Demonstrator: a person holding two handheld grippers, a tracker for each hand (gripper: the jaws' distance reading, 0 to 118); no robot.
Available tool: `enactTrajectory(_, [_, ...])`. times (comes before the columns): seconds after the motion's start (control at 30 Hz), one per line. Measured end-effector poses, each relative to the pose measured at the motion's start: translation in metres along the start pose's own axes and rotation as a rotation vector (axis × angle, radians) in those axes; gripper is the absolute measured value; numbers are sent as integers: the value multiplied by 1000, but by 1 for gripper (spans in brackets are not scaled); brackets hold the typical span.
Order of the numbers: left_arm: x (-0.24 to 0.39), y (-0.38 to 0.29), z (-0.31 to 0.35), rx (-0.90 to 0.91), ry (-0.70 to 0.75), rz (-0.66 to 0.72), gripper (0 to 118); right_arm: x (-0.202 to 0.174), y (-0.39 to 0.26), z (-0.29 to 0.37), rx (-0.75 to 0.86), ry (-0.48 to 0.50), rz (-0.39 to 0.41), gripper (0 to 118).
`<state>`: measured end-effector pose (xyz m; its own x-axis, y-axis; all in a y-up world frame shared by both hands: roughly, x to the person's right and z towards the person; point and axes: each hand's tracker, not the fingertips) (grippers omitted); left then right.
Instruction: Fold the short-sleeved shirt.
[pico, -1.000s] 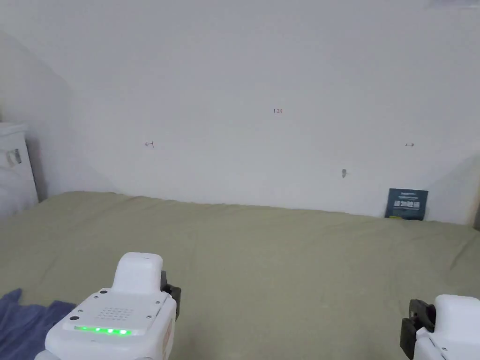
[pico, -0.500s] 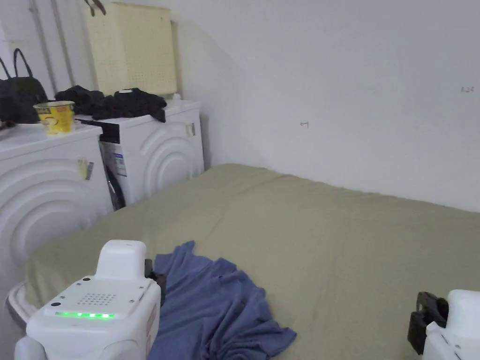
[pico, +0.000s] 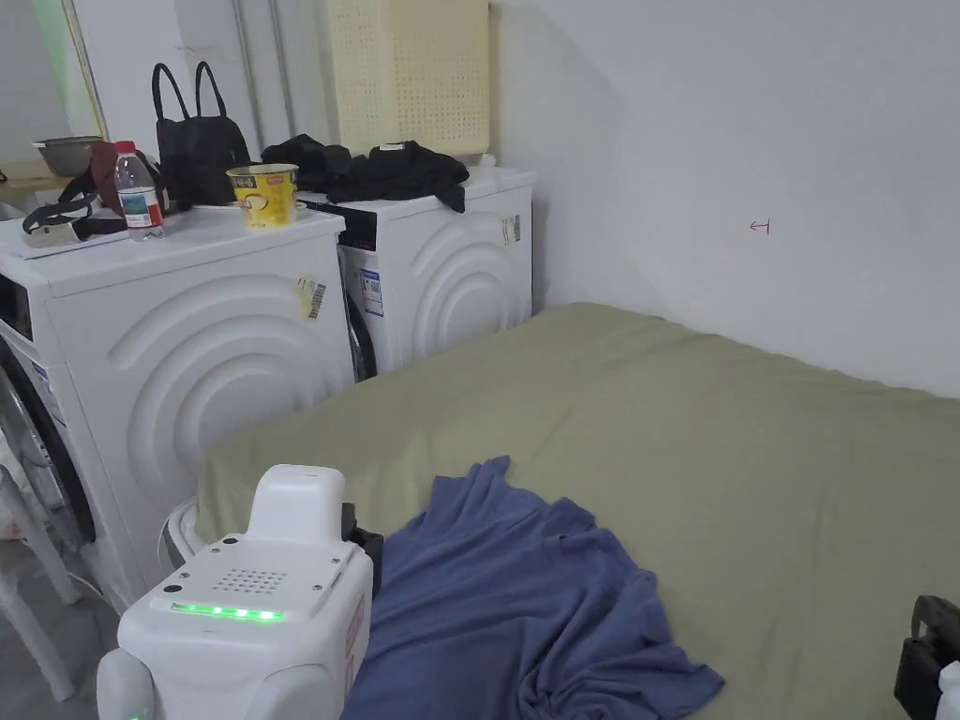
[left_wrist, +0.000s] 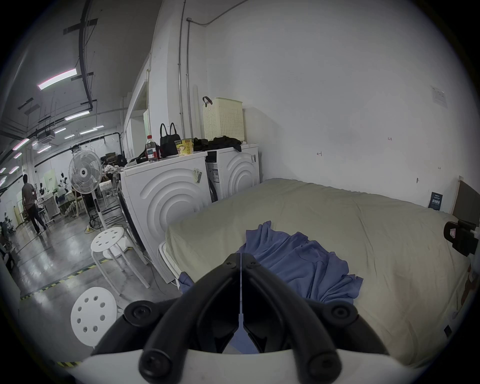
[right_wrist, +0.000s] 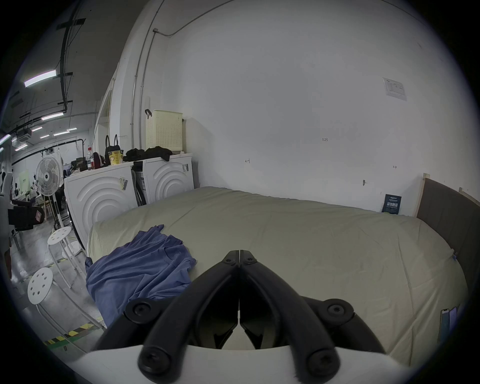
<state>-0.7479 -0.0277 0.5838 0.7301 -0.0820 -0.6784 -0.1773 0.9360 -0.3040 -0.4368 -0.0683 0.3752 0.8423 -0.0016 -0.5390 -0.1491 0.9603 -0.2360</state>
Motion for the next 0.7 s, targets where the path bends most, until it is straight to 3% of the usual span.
enactTrajectory(0.4, [13,-9,-34,-64,-63,16,0,4,-7,-4,-27,-7,16,0])
enactTrajectory(0.7, [49,-34,-116,-224,-127,-56,0,2,-23,-11,-76,4,46,0])
